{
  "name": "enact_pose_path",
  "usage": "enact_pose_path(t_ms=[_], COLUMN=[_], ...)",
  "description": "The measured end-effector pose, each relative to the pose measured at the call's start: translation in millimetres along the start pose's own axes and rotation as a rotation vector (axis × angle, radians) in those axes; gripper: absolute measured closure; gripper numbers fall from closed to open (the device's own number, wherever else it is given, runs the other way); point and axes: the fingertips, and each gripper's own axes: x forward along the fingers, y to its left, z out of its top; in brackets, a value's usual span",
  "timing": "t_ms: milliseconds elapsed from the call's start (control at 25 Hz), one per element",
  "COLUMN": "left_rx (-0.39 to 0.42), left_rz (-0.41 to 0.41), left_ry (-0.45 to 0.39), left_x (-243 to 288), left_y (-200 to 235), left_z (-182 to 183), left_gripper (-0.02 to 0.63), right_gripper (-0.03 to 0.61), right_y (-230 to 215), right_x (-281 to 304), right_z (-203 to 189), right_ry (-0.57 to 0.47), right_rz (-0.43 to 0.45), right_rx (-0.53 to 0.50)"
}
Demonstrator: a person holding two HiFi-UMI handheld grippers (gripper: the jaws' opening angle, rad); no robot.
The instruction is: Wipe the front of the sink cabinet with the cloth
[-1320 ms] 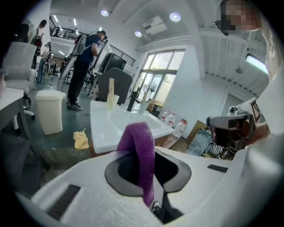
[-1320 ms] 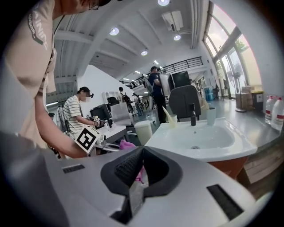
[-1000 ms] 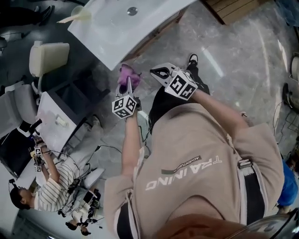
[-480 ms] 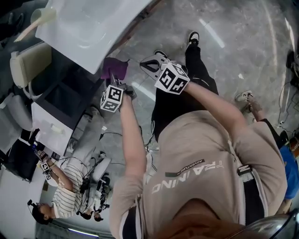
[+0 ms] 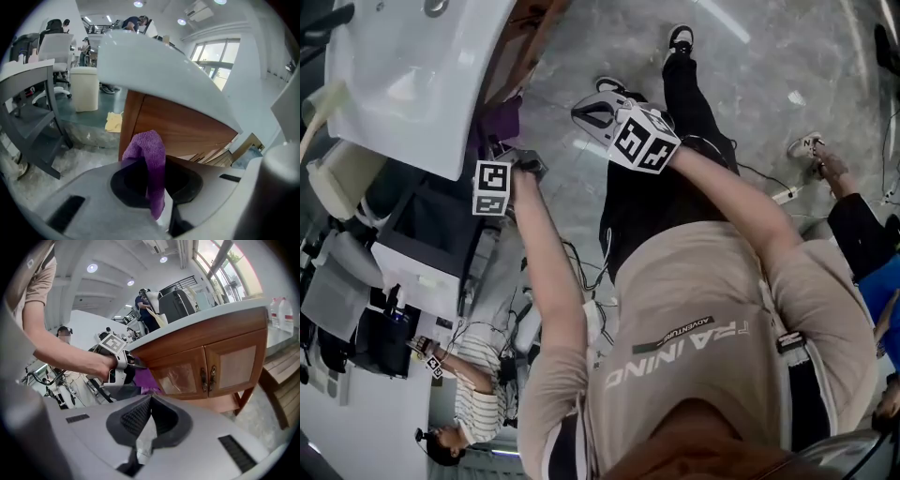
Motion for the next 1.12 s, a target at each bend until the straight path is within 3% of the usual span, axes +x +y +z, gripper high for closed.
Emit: enact_pose_path(t_ms=[280, 600, 1120], left_rx=[0.082, 0.065, 0.117], left_rz=[-0.051, -0.099, -0.177], left_ry=[0.037, 0.042, 0.048], left_x=[22.2, 44.1, 78.1], left_y=[-44.8, -100.9, -198.5], left_z=[-6.6, -8.2, -11.1], left_gripper=[0.574, 0.574, 0.574], right_gripper=[0.566, 0.566, 0.566], right_y=[-44.6, -86.9, -160.1], right_x=[-35.0, -57.5, -99.2], right_z=[-12.7, -17.0, -24.0], right_ry=[-0.006, -0.023, -0.020], right_rz=[-0.071, -0.113, -0.139], right_rx=[0.026, 0.066, 0.103])
